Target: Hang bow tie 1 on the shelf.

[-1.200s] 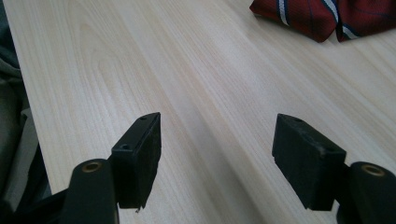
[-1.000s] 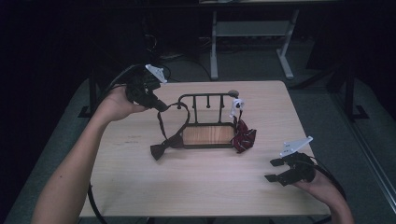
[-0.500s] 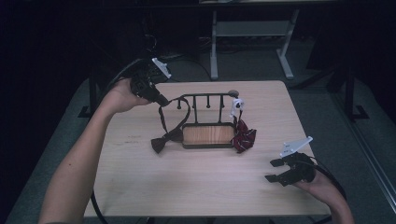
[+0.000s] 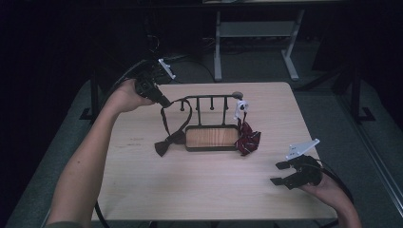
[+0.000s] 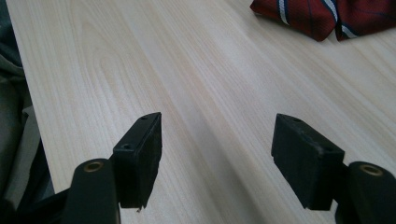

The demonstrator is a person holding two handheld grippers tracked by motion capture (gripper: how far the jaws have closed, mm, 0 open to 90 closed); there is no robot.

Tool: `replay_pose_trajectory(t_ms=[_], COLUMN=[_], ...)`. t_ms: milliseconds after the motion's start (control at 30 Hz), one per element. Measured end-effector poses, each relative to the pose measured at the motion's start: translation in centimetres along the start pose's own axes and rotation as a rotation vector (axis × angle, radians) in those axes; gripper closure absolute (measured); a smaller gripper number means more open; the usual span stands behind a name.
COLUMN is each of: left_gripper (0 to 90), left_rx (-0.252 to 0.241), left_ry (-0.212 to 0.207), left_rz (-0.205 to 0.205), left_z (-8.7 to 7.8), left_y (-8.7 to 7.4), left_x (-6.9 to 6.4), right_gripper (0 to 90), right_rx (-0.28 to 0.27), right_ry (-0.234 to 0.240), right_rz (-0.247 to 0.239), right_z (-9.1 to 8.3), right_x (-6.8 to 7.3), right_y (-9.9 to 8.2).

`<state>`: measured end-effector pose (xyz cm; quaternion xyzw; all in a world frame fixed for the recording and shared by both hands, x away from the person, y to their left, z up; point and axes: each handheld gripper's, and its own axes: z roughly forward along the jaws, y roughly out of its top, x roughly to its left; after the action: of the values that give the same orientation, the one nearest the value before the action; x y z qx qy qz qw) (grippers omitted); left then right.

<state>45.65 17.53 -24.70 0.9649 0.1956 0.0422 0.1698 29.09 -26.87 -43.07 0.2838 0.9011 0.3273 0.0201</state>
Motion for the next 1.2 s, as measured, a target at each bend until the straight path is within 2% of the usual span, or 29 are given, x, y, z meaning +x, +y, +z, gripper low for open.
replay_pose_trajectory(t_ms=[267,433,600,867,1200], left_gripper=[89.1,82.3,80.3,77.3,75.0], left_rx=[0.015,0.021,0.015,0.013,-0.005], left_ry=[0.006,0.017,0.017,0.011,-0.010], left_rz=[-0.003,-0.010,-0.009,0.011,0.030], left_z=[0.4,0.5,0.3,0.1,0.1], left_y=[0.1,0.1,0.0,-0.2,-1.3], left_x=[0.2,0.2,-0.1,-0.7,-1.5], right_gripper=[33.3,33.2,33.2,33.1,32.6], right_rx=[-0.008,-0.005,-0.008,-0.013,-0.019], right_ry=[0.004,0.003,-0.002,-0.009,-0.019], right_rz=[-0.001,0.000,-0.003,0.002,0.011], right_z=[-0.2,-0.2,-0.4,-0.4,-0.7], right_x=[0.1,0.1,0.1,0.0,0.0], right_y=[0.1,0.1,0.1,0.0,0.1])
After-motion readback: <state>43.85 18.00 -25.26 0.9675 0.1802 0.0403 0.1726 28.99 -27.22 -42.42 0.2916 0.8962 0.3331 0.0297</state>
